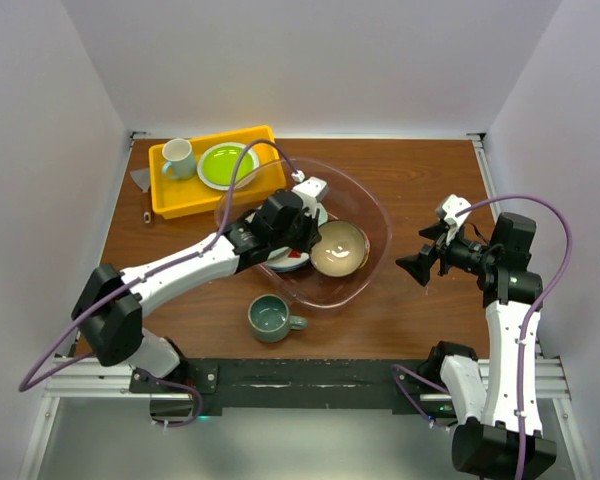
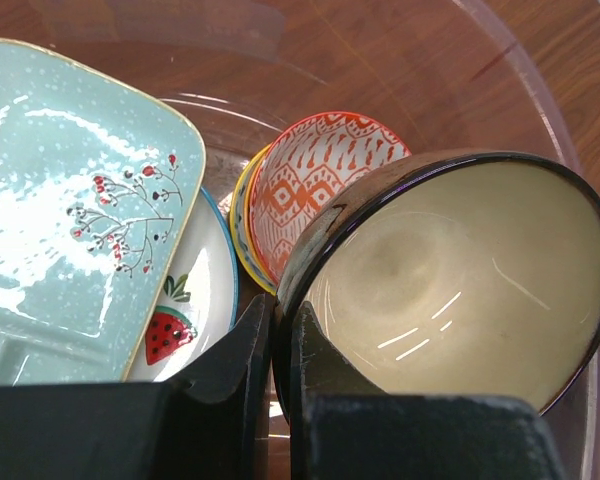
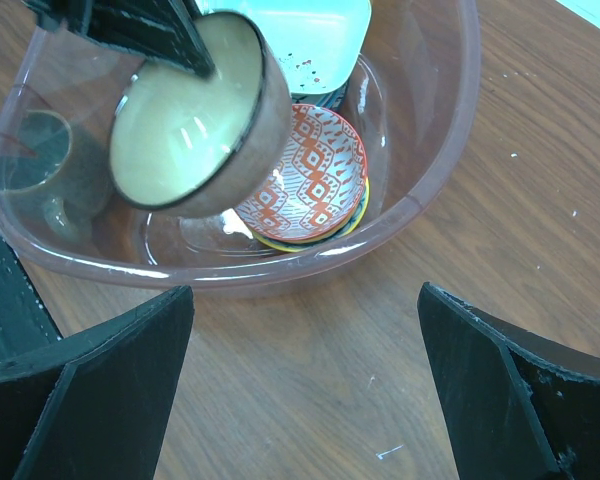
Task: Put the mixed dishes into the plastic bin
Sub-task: Place the bowl in the plastic bin.
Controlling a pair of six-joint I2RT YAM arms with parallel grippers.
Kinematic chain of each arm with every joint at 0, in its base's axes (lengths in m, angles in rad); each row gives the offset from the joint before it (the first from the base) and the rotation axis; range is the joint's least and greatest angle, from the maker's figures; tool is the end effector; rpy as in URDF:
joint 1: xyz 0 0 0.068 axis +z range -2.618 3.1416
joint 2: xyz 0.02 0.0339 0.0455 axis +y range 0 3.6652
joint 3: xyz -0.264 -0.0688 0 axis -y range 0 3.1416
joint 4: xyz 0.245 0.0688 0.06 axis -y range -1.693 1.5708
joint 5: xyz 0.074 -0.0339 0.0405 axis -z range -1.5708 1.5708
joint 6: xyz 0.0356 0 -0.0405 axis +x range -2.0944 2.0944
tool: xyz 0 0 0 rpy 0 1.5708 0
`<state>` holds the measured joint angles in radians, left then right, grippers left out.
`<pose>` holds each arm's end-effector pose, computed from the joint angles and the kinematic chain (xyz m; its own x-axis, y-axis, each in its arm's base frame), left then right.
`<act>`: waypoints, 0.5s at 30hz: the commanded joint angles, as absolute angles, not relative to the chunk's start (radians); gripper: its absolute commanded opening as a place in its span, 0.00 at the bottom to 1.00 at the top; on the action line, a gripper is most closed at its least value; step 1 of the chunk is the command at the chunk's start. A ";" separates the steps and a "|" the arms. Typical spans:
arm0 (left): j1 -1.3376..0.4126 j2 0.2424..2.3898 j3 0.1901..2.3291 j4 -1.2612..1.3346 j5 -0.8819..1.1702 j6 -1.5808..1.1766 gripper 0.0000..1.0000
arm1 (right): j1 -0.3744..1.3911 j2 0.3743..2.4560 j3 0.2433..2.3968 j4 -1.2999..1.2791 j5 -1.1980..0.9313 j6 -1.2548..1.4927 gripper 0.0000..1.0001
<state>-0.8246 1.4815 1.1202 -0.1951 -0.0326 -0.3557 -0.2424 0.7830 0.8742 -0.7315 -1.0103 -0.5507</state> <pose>0.2316 -0.2488 0.2881 -0.5851 0.1202 -0.8020 0.5455 0.7901 -0.2796 0.1489 -0.0058 0.3263 -0.2160 -0.2332 -0.9482 -0.7566 0.6537 0.0116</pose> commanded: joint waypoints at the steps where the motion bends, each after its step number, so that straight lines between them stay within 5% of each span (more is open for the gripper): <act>1: -0.813 1.523 1.219 -0.051 -0.006 -0.376 0.00 | -0.244 0.776 0.864 -0.706 -1.006 -0.560 0.98; 15: -0.810 1.715 1.376 -0.104 -0.040 -0.365 0.00 | -0.244 0.772 0.864 -0.712 -1.014 -0.571 0.98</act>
<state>-0.8181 1.7126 1.2804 -0.2070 -0.0387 -0.3546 -0.2424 0.7830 0.8639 -0.7322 -1.0111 -0.5571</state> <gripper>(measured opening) 0.103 0.982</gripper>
